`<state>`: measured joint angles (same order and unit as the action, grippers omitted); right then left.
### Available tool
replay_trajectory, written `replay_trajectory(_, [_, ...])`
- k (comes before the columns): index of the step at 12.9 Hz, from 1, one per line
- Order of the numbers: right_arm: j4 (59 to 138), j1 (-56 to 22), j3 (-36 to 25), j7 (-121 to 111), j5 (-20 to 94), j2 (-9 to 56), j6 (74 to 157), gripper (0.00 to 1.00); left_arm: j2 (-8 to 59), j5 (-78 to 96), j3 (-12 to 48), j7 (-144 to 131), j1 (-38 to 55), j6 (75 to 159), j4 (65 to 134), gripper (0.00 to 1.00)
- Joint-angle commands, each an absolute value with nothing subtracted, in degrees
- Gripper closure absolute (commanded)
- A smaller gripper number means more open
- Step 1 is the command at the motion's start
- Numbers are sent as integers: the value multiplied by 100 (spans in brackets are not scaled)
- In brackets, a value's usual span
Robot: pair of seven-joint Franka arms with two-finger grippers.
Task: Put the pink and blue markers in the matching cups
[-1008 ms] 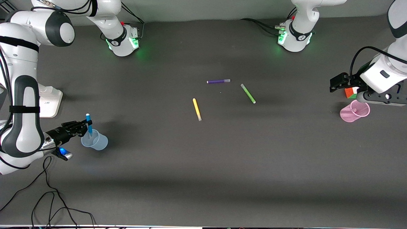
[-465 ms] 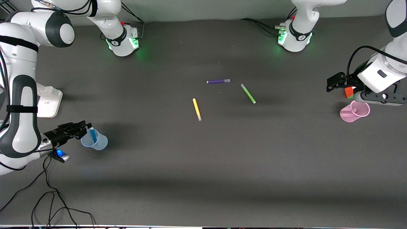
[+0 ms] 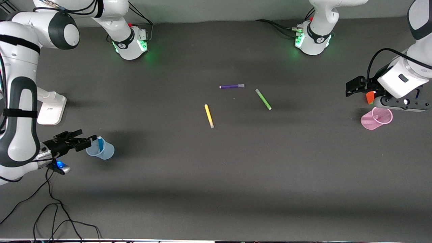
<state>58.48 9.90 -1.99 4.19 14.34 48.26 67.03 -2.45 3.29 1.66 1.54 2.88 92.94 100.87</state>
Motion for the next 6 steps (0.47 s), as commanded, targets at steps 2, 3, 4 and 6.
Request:
replay_trajectory(2, [6090,159,-237,808,520,3396,6986,0,-272,220,167,114,352,9193,10037,0])
replay_trajectory(3, [6300,63,-237,913,405,3088,7153,0,-272,220,167,123,343,9185,10037,0])
replay_trajectory(4, [6571,-34,-237,931,291,2746,7381,0,-272,211,167,123,343,9185,10037,0])
replay_trajectory(6, [7387,-105,-229,940,211,1999,7942,0,-264,220,167,123,343,9193,10037,0])
